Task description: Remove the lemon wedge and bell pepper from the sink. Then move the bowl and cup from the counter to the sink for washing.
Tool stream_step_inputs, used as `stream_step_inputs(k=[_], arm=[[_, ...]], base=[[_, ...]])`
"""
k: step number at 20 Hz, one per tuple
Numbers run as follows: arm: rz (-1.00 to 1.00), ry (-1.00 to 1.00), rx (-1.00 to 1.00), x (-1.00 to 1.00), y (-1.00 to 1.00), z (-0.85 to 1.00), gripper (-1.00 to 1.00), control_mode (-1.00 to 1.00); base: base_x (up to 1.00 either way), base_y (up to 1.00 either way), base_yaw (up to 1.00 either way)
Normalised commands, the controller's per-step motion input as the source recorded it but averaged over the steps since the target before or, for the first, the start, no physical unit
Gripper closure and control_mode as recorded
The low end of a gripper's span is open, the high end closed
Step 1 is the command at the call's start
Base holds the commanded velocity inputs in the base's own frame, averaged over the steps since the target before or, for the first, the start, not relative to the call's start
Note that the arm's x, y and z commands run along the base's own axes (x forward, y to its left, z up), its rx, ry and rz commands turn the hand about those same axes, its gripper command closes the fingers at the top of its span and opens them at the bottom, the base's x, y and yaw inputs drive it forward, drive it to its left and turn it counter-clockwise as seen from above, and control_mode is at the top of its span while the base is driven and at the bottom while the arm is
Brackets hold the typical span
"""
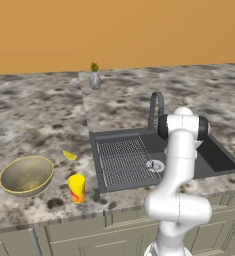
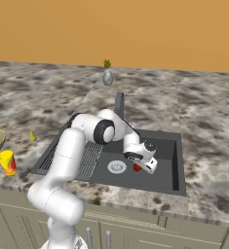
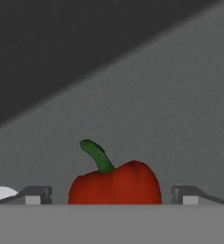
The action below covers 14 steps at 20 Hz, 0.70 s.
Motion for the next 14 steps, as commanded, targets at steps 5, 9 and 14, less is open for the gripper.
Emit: stream_step_inputs(k=[5, 9, 14], arm=[[-0.05, 0.0, 0.0, -0.04, 0.13, 0.0, -1.0, -1.0], [-0.05, 0.0, 0.0, -0.03, 0.15, -0.03, -1.0, -1.0], [-0.06, 0.01, 0.0, 0.0, 0.08, -0.15, -1.0, -1.0]], base=[[0.0, 0.0, 0.0], [0.0, 0.0, 0.0], [0.0, 0.0, 0.0]])
